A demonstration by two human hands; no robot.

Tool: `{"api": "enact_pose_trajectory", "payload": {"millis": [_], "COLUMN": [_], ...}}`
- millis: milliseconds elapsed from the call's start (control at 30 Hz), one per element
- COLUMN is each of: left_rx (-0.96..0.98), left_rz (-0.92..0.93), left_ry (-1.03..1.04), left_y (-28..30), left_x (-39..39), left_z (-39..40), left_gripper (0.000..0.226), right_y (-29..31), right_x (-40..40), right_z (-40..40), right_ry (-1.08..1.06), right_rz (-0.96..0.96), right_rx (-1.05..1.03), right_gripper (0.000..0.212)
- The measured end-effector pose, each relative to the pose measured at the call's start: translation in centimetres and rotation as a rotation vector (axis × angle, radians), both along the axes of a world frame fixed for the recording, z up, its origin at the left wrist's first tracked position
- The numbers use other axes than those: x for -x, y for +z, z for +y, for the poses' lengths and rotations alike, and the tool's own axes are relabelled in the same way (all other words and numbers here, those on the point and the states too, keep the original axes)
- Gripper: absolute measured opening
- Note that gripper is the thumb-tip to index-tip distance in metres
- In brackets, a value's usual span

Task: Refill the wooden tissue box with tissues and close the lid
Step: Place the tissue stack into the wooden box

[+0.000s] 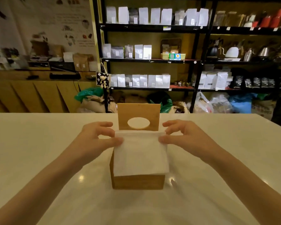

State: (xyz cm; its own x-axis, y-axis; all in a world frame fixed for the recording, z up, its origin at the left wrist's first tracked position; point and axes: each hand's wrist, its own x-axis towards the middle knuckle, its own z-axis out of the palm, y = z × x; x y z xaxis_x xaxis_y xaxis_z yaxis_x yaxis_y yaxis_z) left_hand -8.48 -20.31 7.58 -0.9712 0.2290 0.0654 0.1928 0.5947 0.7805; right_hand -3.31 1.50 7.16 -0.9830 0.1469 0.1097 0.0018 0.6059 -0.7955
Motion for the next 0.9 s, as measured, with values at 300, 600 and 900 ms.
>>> {"api": "enact_pose_trajectory", "payload": {"millis": [300,600,900], "left_rx": [0.493,0.846,1.050], "left_rz": [0.074,0.125,0.189], "left_ry": [-0.068,-0.116,-0.103], "left_y": [-1.3,-2.4,-3.5], "left_x": [5.1,5.6,5.6], "left_z": [1.2,3.6,4.3], "left_gripper": [0.024,0.015,0.010], "right_y": [-1.7,-2.5,-2.7], "right_x": [5.0,5.7,6.3], "right_z": [-0.5,-2.5,-3.8], "right_ry": [-0.037,-0.050,-0.101], "right_rz": [-0.077,-0.224,-0.249], "right_rx": [-0.318,-0.729,-0.925], "right_gripper": [0.013,0.014,0.008]}}
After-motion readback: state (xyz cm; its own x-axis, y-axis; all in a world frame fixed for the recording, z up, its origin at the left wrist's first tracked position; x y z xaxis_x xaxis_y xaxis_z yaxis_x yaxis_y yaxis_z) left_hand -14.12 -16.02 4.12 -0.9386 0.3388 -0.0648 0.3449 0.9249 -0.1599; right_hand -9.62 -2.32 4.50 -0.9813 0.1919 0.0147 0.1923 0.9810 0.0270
